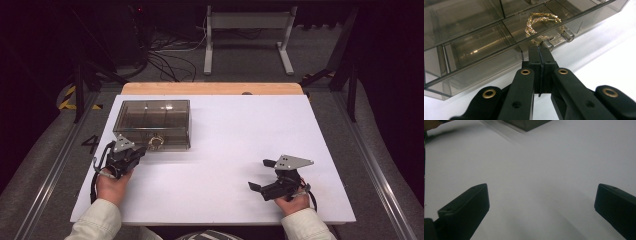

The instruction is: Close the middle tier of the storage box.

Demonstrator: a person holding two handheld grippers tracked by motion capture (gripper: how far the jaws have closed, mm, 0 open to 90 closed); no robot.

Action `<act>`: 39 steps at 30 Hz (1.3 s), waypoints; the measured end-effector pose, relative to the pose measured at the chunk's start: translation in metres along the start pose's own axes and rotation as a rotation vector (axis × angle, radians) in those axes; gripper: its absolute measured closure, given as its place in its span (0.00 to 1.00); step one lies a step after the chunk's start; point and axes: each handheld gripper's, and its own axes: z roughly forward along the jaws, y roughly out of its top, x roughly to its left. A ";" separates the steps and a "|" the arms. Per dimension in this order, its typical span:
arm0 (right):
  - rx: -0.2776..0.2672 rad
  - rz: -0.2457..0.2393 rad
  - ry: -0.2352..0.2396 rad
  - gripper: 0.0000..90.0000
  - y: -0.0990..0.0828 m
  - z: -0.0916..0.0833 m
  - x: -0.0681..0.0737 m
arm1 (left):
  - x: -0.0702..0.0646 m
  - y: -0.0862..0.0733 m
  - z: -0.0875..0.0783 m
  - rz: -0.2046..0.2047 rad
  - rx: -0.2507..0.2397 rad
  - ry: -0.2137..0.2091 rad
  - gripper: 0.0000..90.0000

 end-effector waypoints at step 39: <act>0.003 -0.003 0.006 0.01 0.000 0.001 0.000 | 0.009 0.016 0.016 -0.020 -0.011 0.032 1.00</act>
